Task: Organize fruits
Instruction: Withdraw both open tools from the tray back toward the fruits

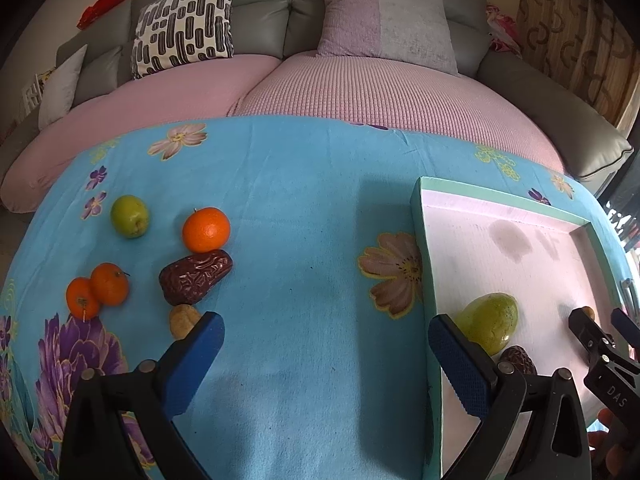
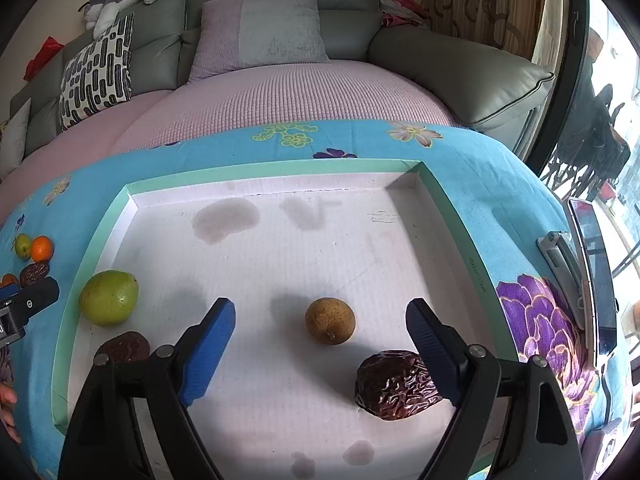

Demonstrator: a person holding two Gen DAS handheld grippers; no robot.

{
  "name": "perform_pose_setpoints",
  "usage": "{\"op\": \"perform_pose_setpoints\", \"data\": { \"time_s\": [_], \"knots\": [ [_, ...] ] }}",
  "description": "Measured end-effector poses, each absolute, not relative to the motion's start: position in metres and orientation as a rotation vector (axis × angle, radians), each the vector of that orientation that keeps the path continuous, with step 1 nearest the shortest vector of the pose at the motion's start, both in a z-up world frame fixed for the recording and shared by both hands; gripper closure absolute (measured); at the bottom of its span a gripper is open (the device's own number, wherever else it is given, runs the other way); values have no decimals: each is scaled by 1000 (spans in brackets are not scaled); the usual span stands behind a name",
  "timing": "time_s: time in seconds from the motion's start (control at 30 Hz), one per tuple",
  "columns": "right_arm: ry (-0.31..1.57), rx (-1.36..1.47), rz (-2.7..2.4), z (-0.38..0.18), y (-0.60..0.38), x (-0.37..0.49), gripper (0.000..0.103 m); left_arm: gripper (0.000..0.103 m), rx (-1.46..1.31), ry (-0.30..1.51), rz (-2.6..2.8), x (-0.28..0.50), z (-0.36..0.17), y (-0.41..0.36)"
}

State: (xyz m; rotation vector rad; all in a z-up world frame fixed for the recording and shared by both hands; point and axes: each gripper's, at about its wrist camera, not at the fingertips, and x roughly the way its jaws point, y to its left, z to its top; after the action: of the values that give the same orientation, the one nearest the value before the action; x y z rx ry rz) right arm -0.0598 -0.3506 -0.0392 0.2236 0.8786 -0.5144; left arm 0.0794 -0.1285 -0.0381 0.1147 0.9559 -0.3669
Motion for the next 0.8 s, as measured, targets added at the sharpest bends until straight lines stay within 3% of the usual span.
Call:
{"op": "perform_pose_setpoints", "data": {
  "time_s": [0.8],
  "knots": [
    [788, 282, -507, -23, -344, -58, 4, 0, 197, 913, -356, 81, -27, -104]
  ]
}}
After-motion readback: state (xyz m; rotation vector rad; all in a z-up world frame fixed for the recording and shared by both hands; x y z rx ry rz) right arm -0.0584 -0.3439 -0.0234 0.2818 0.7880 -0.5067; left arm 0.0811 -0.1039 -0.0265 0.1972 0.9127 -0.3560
